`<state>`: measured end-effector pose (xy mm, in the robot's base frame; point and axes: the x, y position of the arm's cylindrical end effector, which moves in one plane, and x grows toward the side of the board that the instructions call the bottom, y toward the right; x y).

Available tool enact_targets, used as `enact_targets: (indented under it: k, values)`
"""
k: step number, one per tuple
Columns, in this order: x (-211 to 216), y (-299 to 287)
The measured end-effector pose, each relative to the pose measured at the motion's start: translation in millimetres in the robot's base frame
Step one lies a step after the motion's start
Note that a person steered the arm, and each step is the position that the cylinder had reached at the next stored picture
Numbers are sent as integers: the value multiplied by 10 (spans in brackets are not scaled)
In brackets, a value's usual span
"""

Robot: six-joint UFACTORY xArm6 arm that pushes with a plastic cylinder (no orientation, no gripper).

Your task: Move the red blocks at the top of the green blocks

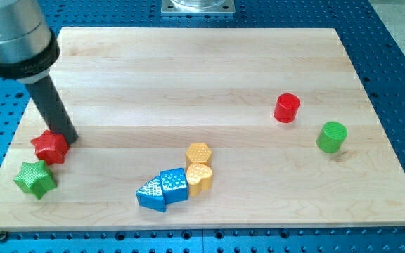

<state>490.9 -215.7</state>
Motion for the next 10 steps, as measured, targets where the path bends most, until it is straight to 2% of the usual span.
enact_targets:
  k: [1,2,3,4,5,6,7,8,9,10]
  values:
    - [-14,46]
    - [-483,1112]
    - [-1198,2158]
    - [-1244,3387]
    - [-771,4261]
    - [-511,3260]
    - [-573,1608]
    - [-875,1774]
    - [-1097,1205]
    - [-1021,386]
